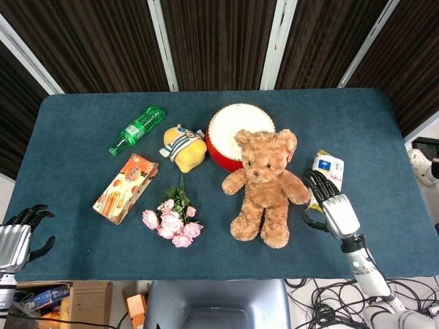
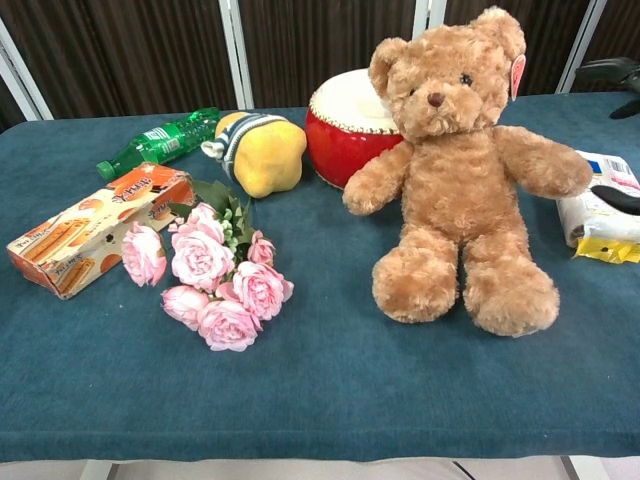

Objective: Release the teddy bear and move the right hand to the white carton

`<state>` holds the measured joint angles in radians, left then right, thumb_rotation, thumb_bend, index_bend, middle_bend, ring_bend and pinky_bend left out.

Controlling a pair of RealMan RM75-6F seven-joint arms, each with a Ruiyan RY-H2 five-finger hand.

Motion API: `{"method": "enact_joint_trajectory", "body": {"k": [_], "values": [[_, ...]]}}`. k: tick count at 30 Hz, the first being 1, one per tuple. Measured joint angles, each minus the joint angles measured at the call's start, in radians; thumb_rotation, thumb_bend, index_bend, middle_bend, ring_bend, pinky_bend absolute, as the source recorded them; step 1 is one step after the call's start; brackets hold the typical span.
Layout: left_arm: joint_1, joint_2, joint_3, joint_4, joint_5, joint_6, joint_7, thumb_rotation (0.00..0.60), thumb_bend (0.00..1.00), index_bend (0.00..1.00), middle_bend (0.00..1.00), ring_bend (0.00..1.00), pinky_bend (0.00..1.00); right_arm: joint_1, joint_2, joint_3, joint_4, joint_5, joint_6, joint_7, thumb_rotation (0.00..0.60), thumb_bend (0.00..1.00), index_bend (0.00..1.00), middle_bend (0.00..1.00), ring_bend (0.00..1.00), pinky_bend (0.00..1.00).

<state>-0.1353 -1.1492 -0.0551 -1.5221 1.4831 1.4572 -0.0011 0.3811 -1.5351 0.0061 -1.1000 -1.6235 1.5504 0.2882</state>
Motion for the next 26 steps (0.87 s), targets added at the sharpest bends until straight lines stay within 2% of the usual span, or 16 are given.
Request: {"method": "enact_joint_trajectory", "body": {"k": [2,6,13,19,26], "values": [[0.005,0.001,0.004,-0.005,0.014,0.015,0.005,0.600,0.29,0.38,0.25,0.25,0.39,-0.029,0.061,-0.014,-0.099,-0.003,0.018,-0.048,0.600,0.27,0.06,0.00,0.00,0.21],[0.016,0.002,0.012,-0.018,0.037,0.045,0.016,0.600,0.29,0.37,0.25,0.25,0.39,-0.091,0.183,-0.043,-0.277,0.004,0.039,-0.157,0.600,0.27,0.08,0.00,0.00,0.21],[0.033,0.002,0.023,-0.033,0.068,0.082,0.060,0.600,0.29,0.34,0.25,0.25,0.39,-0.213,0.383,-0.095,-0.531,0.064,0.055,-0.344,0.600,0.16,0.07,0.00,0.00,0.23],[0.050,-0.005,0.031,-0.048,0.091,0.118,0.135,0.600,0.29,0.33,0.25,0.22,0.37,-0.278,0.459,-0.118,-0.614,0.091,0.058,-0.402,0.600,0.15,0.08,0.00,0.00,0.27],[0.061,-0.006,0.034,-0.085,0.078,0.114,0.175,0.600,0.29,0.33,0.25,0.21,0.37,-0.291,0.469,-0.102,-0.622,0.091,0.031,-0.384,0.600,0.15,0.10,0.02,0.00,0.27]]}}
